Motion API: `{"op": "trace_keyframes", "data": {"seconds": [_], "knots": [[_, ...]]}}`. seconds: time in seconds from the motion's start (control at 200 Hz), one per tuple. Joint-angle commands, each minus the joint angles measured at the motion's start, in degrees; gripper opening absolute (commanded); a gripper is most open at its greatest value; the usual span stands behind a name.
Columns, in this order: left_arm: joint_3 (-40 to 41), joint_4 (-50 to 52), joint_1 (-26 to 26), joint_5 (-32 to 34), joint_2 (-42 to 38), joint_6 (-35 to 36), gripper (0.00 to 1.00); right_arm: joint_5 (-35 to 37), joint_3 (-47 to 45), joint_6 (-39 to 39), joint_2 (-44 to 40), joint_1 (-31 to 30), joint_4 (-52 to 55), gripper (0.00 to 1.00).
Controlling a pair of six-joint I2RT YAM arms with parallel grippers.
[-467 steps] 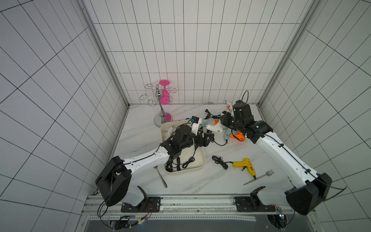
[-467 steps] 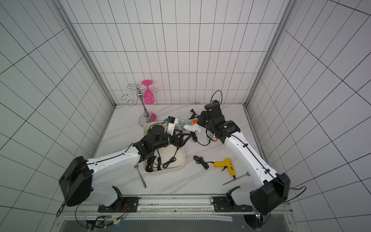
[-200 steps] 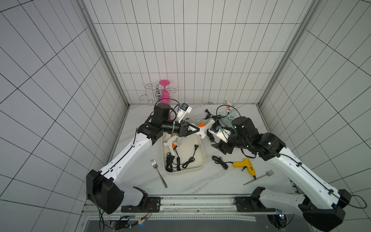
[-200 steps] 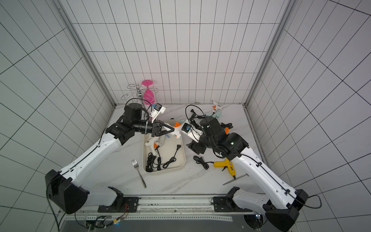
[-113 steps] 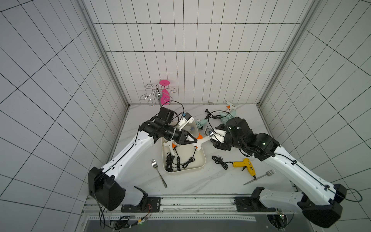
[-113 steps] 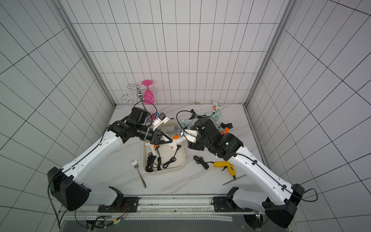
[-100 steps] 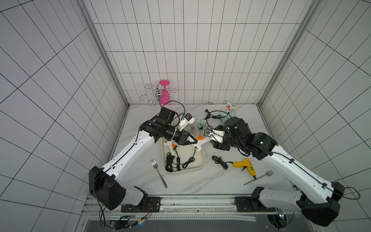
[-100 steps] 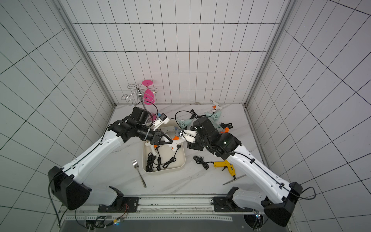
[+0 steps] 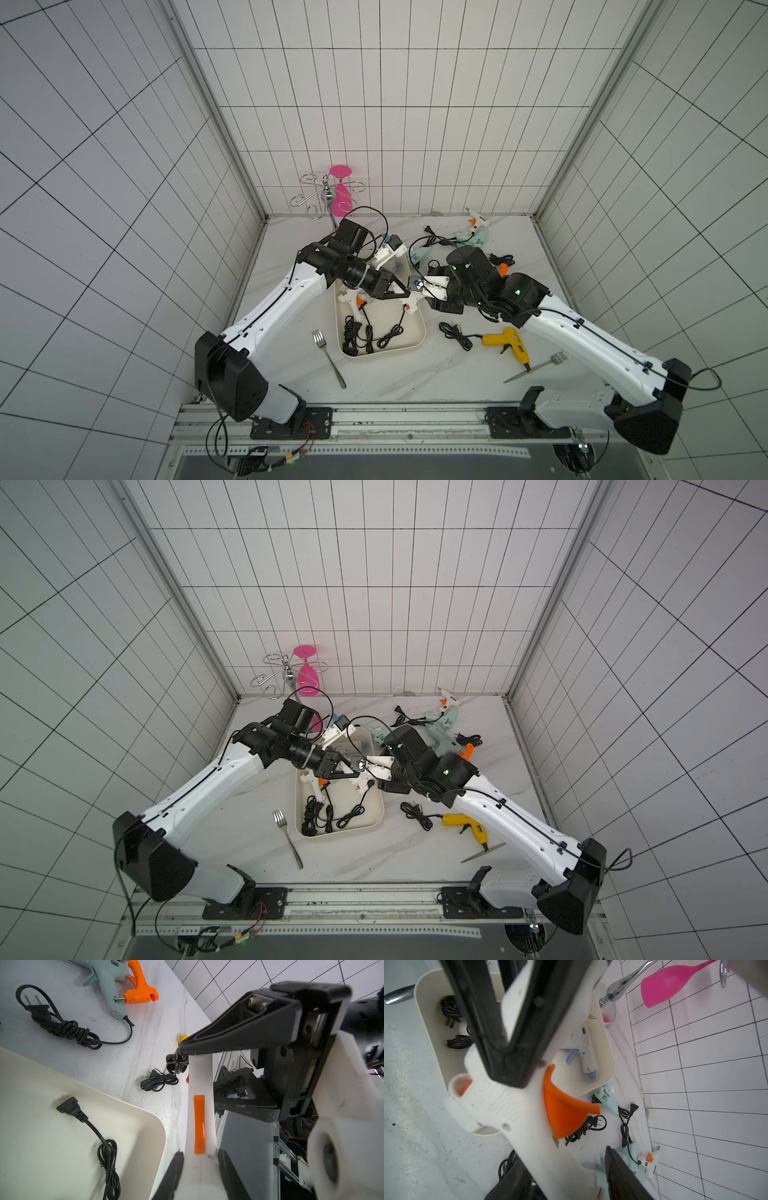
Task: Put the hot melt glue gun into the storage box
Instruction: Place the hot melt adhesive gun in the storage box.
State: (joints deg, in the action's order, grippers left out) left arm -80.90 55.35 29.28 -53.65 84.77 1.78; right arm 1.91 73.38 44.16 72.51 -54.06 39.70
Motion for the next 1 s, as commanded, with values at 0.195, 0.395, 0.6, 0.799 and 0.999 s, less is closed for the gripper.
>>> {"op": "trace_keyframes", "data": {"seconds": [0.195, 0.395, 0.6, 0.799, 0.999], "knots": [[-2.68, -0.29, 0.69, -1.82, 1.21, 1.22, 0.1, 0.47, -4.32, -0.33, -1.74, -2.48, -7.15, 0.31], [-1.7, -7.46, 0.21, 0.42, -0.44, -3.6, 0.51, 0.93, -6.95, -2.52, -2.15, -3.89, -9.32, 0.21], [6.87, -27.62, -5.2, 7.68, -7.72, -19.13, 0.99, 2.35, -11.56, -9.84, -3.9, -3.96, -15.64, 0.19], [14.59, -34.85, -11.98, 19.27, -14.56, -26.91, 0.99, 2.28, -12.47, -18.39, -1.43, -3.85, -19.05, 0.19], [20.17, -30.8, -14.73, 42.99, -23.64, -27.27, 0.99, 2.54, -5.98, -29.05, 5.86, -3.79, -18.2, 0.18]]}}
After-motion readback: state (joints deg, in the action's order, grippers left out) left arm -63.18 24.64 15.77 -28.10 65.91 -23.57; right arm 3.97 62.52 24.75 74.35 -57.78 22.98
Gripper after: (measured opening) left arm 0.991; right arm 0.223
